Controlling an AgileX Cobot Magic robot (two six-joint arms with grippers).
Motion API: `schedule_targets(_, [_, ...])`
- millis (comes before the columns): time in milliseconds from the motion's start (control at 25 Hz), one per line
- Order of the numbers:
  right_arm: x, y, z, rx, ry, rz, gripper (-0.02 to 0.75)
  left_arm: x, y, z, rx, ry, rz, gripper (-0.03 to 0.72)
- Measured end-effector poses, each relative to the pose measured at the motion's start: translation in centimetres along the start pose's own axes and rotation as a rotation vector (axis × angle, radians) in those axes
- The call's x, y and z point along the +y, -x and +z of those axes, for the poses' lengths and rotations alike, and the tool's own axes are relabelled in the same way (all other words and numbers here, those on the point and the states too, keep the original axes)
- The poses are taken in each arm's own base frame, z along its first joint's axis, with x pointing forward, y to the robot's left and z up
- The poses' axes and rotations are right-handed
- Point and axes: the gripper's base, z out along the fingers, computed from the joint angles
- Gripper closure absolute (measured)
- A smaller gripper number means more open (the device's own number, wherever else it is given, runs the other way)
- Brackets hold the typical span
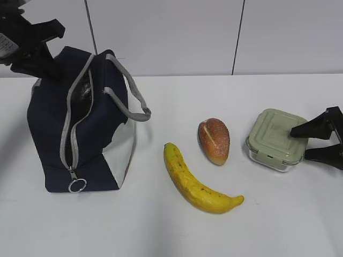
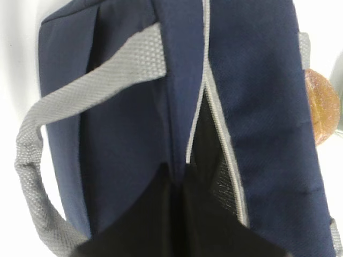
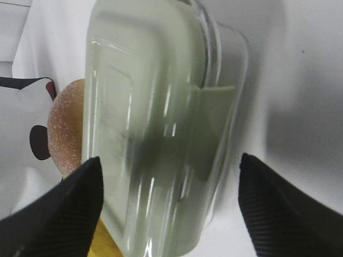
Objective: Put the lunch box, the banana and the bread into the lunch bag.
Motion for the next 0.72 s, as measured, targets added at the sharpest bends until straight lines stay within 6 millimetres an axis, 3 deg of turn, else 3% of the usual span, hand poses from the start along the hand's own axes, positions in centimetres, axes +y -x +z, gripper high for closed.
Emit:
schedule_targets(280, [-0.7,-0.1,0.7,-0.006,0.014,-0.001,0.246,0.0,0.0,0.0,0.0,0.0,0.0,0.691])
schedule_targets(560, [-1.4,-0.3,1.6,0.004,0.074,0.024,0.267,0.0,0.0,0.0,0.001,0.0,0.0,0.691])
schedule_targets(720, [-1.3,-0.1,1.6,-0.009,0.082,0.025,0.35,0.0,0.0,0.0,0.001,0.0,0.0,0.691])
